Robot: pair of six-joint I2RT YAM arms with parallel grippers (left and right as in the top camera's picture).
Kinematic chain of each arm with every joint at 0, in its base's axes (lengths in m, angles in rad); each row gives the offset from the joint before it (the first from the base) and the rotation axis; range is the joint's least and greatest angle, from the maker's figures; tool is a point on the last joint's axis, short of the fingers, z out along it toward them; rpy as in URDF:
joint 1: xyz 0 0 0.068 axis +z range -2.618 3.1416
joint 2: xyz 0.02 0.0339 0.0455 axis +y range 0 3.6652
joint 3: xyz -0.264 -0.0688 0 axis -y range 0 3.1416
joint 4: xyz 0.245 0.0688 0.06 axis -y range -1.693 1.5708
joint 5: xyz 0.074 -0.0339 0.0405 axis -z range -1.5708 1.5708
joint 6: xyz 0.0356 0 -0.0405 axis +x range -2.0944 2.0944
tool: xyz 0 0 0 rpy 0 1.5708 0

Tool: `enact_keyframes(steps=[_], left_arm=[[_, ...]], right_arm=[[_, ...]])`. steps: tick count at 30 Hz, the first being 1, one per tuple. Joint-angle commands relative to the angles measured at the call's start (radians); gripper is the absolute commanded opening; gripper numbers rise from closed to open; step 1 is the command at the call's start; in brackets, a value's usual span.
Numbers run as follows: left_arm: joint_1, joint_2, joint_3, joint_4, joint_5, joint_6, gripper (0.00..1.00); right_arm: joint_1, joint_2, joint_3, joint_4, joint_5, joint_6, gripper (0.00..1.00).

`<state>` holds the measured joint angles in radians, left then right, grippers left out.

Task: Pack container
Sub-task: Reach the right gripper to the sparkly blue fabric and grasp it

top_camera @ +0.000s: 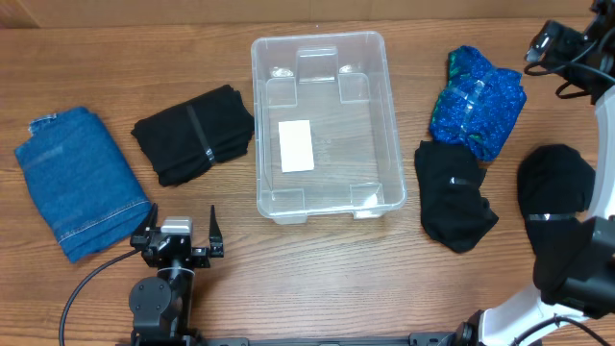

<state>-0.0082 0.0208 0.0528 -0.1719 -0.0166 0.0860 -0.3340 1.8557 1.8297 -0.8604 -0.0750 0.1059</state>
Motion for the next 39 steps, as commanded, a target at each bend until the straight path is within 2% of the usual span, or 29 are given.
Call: enact_keyframes(steps=[1,7,27,36,39], left_arm=[[-0.005,-0.002,-0.005,0.002,-0.009,0.023,1.0],[-0.005,-0.002,-0.005,0.002,-0.009,0.023,1.0],[-0.005,-0.002,-0.005,0.002,-0.009,0.023,1.0],[-0.005,-0.002,-0.005,0.002,-0.009,0.023,1.0],[-0.005,-0.002,-0.005,0.002,-0.009,0.023,1.0]], right_arm=[[-0.004,0.048,0.028,-0.006,-0.008,-0.006,1.0],[-0.004,0.173,0.028,-0.023,-0.136,-0.035,1.0],[-0.021,0.433,0.022,-0.021,-0.056,-0.028,1.0],[-0.021,0.463,0.012,-0.017,-0.05,-0.027,0.89],[-0.021,0.463,-0.05,0.027,-0.049,-0.027,0.9]])
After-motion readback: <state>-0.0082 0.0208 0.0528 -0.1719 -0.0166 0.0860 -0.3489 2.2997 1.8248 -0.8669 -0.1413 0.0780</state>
